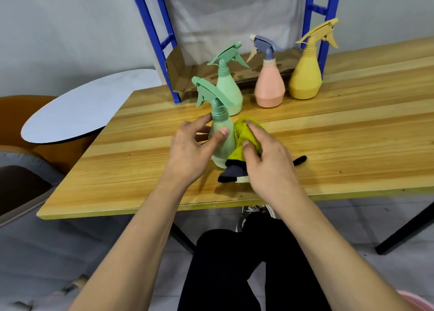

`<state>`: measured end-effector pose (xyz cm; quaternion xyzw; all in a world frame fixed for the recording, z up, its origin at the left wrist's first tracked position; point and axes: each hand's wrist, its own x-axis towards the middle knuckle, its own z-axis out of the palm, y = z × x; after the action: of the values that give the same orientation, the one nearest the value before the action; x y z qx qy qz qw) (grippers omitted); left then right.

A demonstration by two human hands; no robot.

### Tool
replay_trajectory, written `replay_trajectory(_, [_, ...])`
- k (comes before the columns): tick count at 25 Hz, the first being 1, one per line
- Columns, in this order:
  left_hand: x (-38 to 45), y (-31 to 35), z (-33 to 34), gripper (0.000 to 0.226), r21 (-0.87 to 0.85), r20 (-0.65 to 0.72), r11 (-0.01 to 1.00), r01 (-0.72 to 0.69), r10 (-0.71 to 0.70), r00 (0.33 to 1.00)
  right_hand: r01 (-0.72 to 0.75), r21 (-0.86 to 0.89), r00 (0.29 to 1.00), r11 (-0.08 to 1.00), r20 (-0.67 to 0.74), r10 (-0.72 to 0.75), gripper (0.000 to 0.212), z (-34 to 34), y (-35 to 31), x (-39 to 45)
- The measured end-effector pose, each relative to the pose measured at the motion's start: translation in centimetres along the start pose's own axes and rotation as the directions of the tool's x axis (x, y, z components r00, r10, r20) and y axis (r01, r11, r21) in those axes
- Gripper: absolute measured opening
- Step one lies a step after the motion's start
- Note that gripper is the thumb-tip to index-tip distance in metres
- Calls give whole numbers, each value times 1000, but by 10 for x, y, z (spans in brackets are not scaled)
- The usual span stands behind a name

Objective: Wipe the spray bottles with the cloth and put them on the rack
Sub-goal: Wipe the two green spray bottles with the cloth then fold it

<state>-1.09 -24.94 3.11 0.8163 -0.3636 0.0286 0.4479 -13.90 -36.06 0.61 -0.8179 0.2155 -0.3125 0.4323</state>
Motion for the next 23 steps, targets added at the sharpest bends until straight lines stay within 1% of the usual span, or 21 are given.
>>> replay_trajectory(2, [0,1,0,38,19,13,1000,-14,14,1000,75,25,997,997,-8,-75,51,1,-11,5])
replay_trajectory(3, [1,0,1,38,19,10,1000,-9,9,1000,82,20,997,996,-3,-82,52,3,-11,5])
replay_trajectory(6, [0,-2,1,45,-5,7,999,34,-34,999,-4,-70,1000,998,-13,3,51,3,8,-1])
replay_trajectory(8, [-2,-2,5,48,13,-9,999,35,-35,999,-44,-145,999,989,17,47,49,-1,18,0])
replay_trajectory(10, [-9,2,15,52,42,-95,997,60,-56,994,-59,-209,997,976,31,67,49,1,21,2])
replay_trajectory(12, [-18,8,29,55,50,-247,993,105,-90,965,-26,-228,1000,973,-13,23,51,9,19,-8])
replay_trajectory(14, [-22,17,40,50,-5,-356,990,140,-133,925,36,-255,998,966,-47,-49,53,19,22,-21])
replay_trajectory(16, [-22,24,44,47,-82,-393,982,172,-190,899,50,-249,997,967,-42,-62,53,20,29,-21])
replay_trajectory(17, [-21,23,44,48,-106,-391,979,172,-200,899,40,-237,998,971,-30,-49,53,19,31,-19])
replay_trajectory(19, [-23,17,42,50,-146,-333,980,135,-177,926,30,-227,999,974,-26,-37,53,17,31,-17])
replay_trajectory(21, [-27,8,35,47,-199,-199,974,108,-148,969,39,-219,999,975,-27,-46,53,16,31,-18])
replay_trajectory(23, [-25,-6,23,46,-242,-92,966,91,-116,989,47,-189,998,981,-29,-53,52,14,30,-18])
